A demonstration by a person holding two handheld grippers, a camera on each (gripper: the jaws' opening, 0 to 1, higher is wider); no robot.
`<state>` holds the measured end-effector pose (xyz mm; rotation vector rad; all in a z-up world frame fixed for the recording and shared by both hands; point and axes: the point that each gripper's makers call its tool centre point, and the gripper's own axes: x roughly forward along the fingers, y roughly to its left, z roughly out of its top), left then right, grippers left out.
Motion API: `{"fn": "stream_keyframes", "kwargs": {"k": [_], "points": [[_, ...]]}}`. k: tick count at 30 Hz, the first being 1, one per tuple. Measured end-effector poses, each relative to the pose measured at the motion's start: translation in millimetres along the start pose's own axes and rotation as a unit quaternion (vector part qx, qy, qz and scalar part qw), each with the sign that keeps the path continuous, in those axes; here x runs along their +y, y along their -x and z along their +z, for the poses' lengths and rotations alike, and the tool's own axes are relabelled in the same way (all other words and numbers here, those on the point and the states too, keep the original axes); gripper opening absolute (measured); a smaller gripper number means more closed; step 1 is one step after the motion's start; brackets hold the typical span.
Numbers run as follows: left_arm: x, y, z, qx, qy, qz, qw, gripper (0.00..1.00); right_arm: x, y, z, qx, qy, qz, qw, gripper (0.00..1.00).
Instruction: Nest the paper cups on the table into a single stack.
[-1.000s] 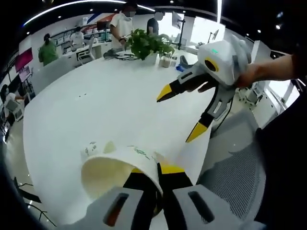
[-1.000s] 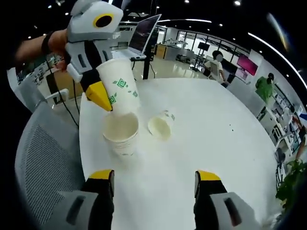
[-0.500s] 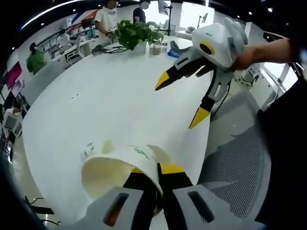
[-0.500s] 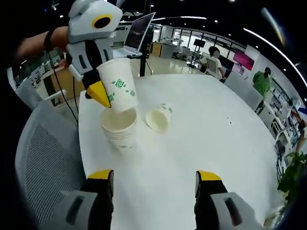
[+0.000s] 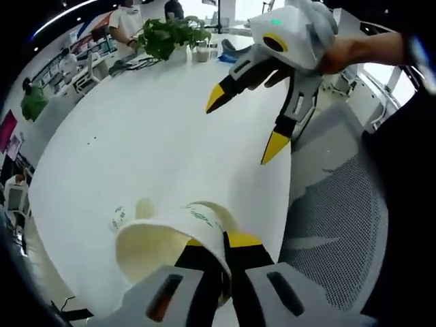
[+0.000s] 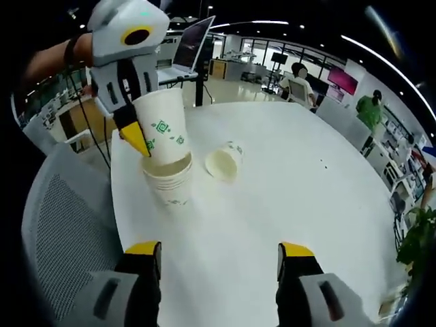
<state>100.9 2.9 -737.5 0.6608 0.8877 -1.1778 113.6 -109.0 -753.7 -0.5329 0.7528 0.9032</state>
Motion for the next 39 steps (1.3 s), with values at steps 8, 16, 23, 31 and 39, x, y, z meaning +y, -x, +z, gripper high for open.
{"fn": "stream_keyframes", "kwargs": {"k": [8,16,23,31,39], "points": [[1.5,-8,-1.1,0.012,-0.005,-0.007,0.9999,0.0,0,1,-5.6,0.004,-0.006,-0.001,1.0,0.69],[-2.1,-10,-2.6,0.025,-0.01,-0.006,0.9996,0.0,-2,1,-6.6,0.004,-0.009,-0.001,1.0,0.69],[-2.4,-9,1.6,0.019,-0.011,-0.002,0.9998,0.01,-1,0,-6.6,0.005,-0.008,0.0,1.0,0.69],[0.6,-8,5.4,0.008,-0.007,-0.001,0.9999,0.06,0,0,-6.3,0.006,-0.008,0.002,1.0,0.69],[4.0,-2,7.0,-0.001,-0.007,0.009,0.9999,0.1,1,-1,-6.8,0.006,-0.008,0.003,0.9999,0.69]]}}
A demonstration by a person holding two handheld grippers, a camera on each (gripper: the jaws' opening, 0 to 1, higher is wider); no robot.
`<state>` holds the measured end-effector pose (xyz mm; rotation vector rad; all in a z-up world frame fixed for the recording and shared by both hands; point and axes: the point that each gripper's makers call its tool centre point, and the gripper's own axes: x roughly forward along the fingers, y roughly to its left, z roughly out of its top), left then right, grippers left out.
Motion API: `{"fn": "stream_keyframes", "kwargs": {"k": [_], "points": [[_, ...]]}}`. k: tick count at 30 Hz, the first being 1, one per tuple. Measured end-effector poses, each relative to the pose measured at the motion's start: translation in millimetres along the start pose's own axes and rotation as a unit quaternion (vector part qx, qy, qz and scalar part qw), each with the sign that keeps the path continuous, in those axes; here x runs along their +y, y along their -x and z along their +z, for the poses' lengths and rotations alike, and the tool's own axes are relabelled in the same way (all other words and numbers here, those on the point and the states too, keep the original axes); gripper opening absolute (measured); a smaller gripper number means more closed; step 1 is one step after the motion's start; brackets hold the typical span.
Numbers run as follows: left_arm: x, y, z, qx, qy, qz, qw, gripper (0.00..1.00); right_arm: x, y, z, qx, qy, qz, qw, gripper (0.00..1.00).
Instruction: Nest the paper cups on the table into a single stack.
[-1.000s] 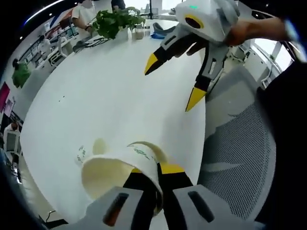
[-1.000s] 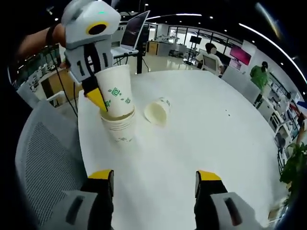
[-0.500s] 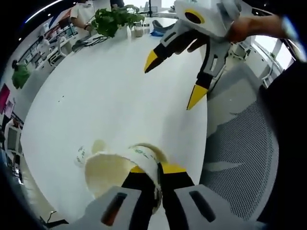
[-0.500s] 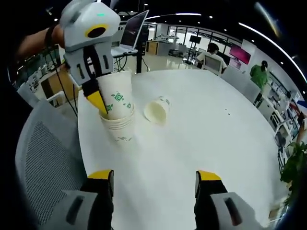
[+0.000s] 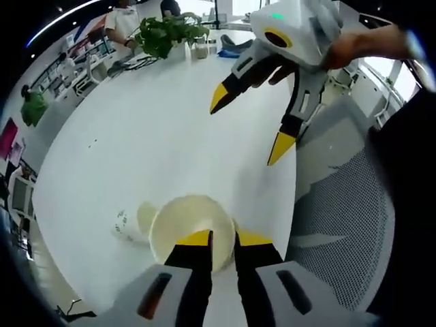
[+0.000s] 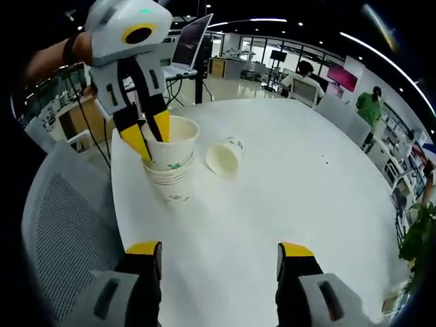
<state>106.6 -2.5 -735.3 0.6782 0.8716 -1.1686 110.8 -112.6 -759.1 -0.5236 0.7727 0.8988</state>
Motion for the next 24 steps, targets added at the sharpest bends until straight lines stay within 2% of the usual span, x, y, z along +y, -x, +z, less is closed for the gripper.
{"fn": "stream_keyframes", "kwargs": {"k": [13,18,24], "points": [[6.3,17,1.4,-0.044,0.036,0.012,0.9983,0.16,5,-5,6.1,-0.002,0.0,0.002,1.0,0.68],[-5.4,22,4.6,-0.053,0.036,0.005,0.9979,0.15,5,-7,8.0,-0.004,0.001,0.003,1.0,0.68],[-8.0,21,4.2,-0.059,0.034,-0.001,0.9977,0.15,6,-7,7.5,-0.004,0.001,0.004,1.0,0.68]]}}
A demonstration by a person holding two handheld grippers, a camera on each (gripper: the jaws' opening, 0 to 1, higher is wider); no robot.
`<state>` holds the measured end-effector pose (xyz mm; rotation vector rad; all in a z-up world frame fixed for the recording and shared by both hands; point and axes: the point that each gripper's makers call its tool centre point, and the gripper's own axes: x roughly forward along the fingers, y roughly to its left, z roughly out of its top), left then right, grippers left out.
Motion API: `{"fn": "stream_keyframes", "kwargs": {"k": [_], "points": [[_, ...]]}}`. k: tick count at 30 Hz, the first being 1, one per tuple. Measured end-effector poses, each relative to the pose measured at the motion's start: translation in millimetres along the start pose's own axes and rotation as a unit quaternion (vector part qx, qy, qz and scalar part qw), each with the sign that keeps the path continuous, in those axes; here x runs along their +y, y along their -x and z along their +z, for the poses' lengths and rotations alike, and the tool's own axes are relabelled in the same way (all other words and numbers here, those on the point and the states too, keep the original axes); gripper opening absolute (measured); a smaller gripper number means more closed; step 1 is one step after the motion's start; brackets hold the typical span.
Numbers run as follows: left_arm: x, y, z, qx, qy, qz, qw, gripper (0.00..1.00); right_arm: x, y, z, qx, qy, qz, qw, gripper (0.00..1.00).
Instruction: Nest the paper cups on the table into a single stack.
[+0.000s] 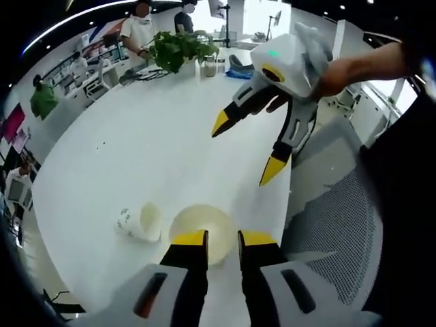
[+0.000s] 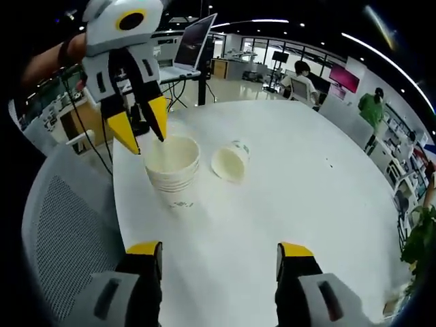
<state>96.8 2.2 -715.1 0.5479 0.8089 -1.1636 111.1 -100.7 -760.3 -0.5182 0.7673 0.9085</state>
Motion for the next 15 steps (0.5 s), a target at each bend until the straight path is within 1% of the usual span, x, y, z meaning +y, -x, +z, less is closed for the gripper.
{"fn": "stream_keyframes", "kwargs": {"k": [3,7,10,12,14,15], "points": [[-0.2,2,-1.0,0.0,0.001,0.003,1.0,0.15,-1,0,1.0,-0.001,-0.001,-0.002,1.0,0.68],[7.0,4,-4.3,-0.007,0.007,0.01,0.9999,0.17,-1,0,2.8,-0.004,-0.007,-0.005,1.0,0.68],[10.3,8,-3.1,-0.022,0.017,0.024,0.9993,0.23,0,0,4.3,-0.005,-0.01,-0.006,0.9999,0.67],[19.7,9,-7.5,-0.034,0.032,0.037,0.9982,0.26,-2,-2,6.7,-0.009,-0.017,-0.01,0.9998,0.66],[17.5,14,-6.3,-0.041,0.038,0.048,0.9973,0.29,-4,-4,6.1,-0.012,-0.026,-0.014,0.9995,0.65],[22.1,14,-10.3,-0.044,0.045,0.055,0.9965,0.31,-4,-5,5.9,-0.013,-0.029,-0.014,0.9994,0.65]]}}
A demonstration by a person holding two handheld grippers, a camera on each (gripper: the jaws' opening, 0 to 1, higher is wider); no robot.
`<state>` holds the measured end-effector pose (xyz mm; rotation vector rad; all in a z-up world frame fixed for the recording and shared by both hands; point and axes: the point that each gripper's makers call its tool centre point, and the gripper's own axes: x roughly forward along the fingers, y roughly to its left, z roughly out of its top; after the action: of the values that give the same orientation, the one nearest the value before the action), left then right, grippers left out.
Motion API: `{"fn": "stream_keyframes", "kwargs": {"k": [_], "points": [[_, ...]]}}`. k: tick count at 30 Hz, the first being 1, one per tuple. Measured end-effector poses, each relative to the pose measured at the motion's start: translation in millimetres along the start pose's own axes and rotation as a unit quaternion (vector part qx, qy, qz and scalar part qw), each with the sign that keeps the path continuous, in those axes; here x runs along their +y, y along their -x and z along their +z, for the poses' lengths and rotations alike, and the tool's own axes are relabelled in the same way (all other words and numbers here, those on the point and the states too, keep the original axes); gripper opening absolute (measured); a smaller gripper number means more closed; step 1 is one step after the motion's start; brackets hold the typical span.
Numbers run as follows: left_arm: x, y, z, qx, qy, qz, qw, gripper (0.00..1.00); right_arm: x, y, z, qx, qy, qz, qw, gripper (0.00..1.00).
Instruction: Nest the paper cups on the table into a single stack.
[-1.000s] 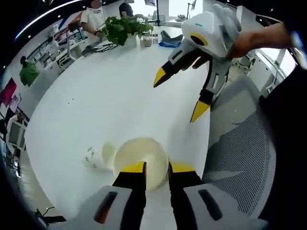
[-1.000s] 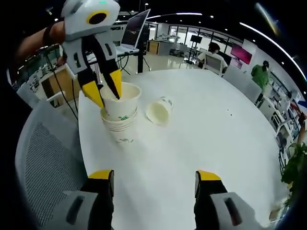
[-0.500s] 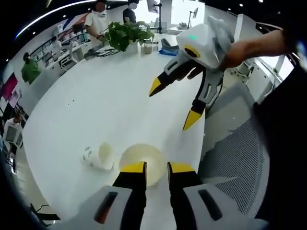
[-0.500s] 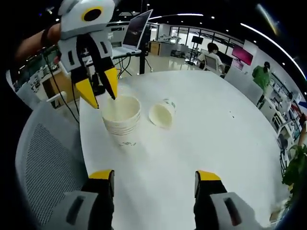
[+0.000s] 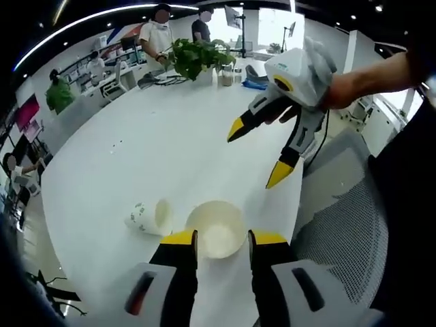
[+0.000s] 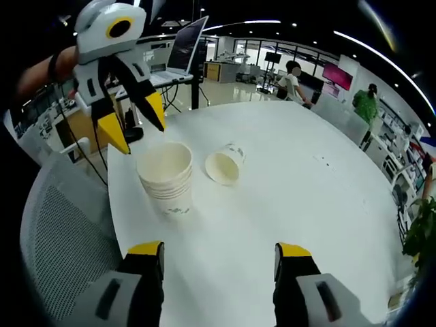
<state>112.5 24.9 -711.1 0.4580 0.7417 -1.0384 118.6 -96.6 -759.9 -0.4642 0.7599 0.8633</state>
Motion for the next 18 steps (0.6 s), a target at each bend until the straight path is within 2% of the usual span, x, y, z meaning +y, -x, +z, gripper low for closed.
{"fn": "stream_keyframes", "kwargs": {"k": [4,8,11,14,18], "points": [[6.9,3,-5.0,-0.011,0.022,0.019,0.9995,0.38,-2,-3,-1.7,-0.002,-0.011,-0.001,0.9999,0.65],[11.3,9,-6.1,-0.035,0.053,0.033,0.9974,0.42,-5,-10,-2.9,-0.005,-0.029,-0.002,0.9996,0.65],[17.7,11,-15.3,-0.044,0.07,0.039,0.9959,0.45,-7,-11,-2.5,-0.007,-0.036,-0.005,0.9993,0.65],[16.2,14,-21.2,-0.047,0.087,0.047,0.9939,0.47,-7,-14,-4.3,-0.007,-0.041,-0.005,0.9991,0.65],[19.9,18,-29.9,-0.059,0.12,0.058,0.9893,0.5,-8,-17,2.0,-0.016,-0.065,-0.007,0.9978,0.65]]}}
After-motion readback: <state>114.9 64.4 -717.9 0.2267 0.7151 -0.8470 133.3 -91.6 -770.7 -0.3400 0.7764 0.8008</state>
